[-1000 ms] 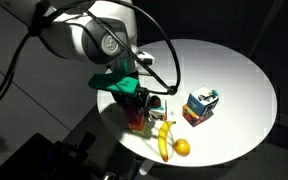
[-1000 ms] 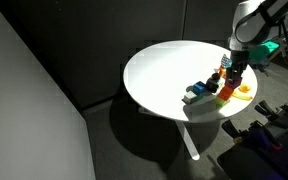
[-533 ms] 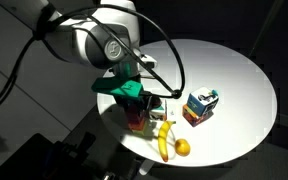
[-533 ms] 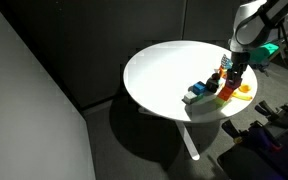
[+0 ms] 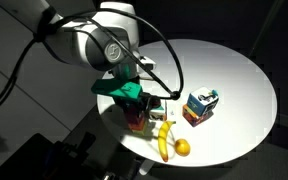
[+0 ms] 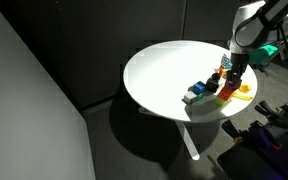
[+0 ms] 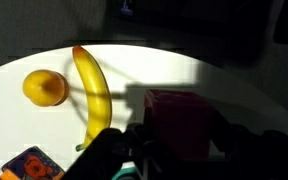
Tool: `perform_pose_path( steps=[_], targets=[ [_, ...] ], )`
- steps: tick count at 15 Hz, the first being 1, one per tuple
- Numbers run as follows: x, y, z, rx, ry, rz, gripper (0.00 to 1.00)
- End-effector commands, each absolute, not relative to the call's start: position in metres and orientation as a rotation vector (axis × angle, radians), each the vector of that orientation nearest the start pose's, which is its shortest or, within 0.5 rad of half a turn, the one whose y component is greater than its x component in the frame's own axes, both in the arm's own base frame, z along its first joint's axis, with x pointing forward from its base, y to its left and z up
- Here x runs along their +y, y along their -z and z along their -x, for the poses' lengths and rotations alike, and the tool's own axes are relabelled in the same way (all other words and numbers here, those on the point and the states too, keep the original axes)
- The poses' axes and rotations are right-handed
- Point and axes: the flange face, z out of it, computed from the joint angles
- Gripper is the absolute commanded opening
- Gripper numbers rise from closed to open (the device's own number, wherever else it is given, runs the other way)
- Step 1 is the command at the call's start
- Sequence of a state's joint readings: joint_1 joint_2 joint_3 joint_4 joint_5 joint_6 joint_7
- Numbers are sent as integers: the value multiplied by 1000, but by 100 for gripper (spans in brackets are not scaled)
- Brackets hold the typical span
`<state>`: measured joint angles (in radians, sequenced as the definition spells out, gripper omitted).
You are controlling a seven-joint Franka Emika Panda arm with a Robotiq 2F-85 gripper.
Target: Pick up the pink block and put it on the orange block
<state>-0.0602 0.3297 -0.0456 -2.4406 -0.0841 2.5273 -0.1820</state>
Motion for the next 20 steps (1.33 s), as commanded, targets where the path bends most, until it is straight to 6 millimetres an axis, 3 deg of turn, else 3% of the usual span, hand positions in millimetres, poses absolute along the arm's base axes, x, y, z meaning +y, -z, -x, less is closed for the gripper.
perform_pose_path(
  steps=[1,16,20],
  targets=[
    [-47,-150,-450,-263,-382,3120,31],
    [-45,-137,-444,-274,-434,3113,31],
    [-45,-138,-444,-272,-432,3112,82]
  ],
)
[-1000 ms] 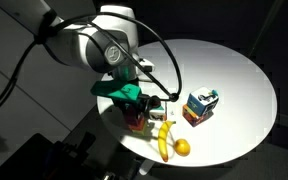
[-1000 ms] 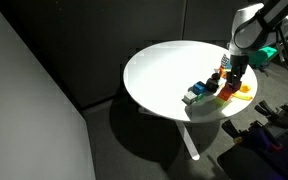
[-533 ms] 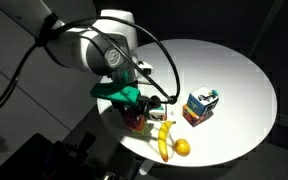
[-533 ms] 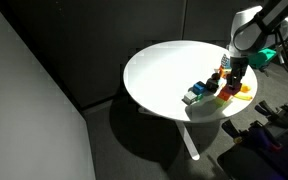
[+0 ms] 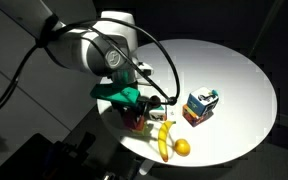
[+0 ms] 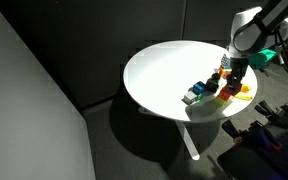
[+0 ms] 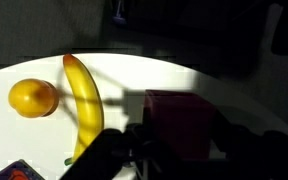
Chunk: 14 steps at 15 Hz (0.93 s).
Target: Pick up the pink block and put it on the orange block
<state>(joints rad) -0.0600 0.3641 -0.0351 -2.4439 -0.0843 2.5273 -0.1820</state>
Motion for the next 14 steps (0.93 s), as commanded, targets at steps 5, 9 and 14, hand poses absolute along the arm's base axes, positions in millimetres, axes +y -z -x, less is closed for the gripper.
perform_pose_path(
  steps=[5,9,14],
  targets=[
    [-45,-140,-444,-273,-430,3110,100],
    [-41,-145,-446,-271,-432,3107,100],
    [-31,-156,-451,-291,-423,3117,100]
  ],
)
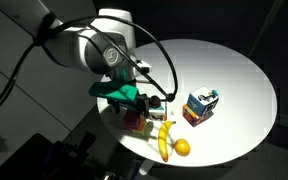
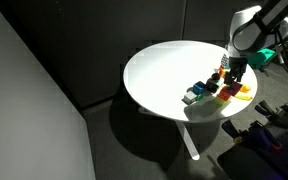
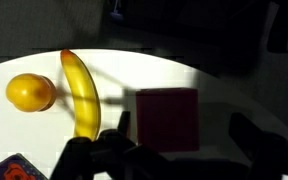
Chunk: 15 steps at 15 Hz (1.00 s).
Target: Pick up the pink block and put it on the orange block
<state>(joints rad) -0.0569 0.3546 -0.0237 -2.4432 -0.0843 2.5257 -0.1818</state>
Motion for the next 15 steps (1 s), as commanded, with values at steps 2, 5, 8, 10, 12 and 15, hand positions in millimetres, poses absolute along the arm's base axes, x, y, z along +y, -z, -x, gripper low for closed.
perform_pose_path(
  steps=[2,5,8,10,12,15],
  targets=[
    [-27,-164,-454,-305,-409,3126,100],
    [-20,-179,-459,-330,-379,3132,100],
    [-10,-195,-464,-353,-346,3136,100],
    [-1,-205,-469,-370,-312,3141,100],
    [7,-214,-473,-383,-273,3146,100],
    [18,-229,-479,-379,-210,3156,100]
  ],
)
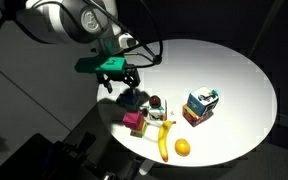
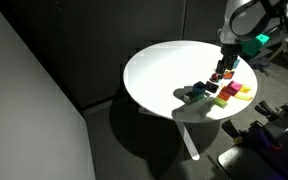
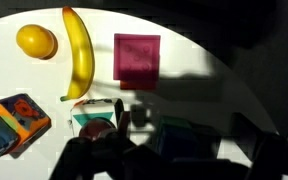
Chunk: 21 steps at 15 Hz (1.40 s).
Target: Pick up the pink block and put it on the orange block
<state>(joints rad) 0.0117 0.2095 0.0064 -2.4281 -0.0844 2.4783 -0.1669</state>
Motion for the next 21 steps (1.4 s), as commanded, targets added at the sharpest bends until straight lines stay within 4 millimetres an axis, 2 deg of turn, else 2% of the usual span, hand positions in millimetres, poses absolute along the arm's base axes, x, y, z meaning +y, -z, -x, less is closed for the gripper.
perform_pose_path(
  steps=[1,9,14,21],
  targets=[
    [21,-235,-480,-365,-189,3161,100],
    [38,-277,-483,-116,-85,3220,100],
    [47,-295,-475,23,-175,3229,100],
    [55,-320,-464,58,-321,3226,100]
  ],
)
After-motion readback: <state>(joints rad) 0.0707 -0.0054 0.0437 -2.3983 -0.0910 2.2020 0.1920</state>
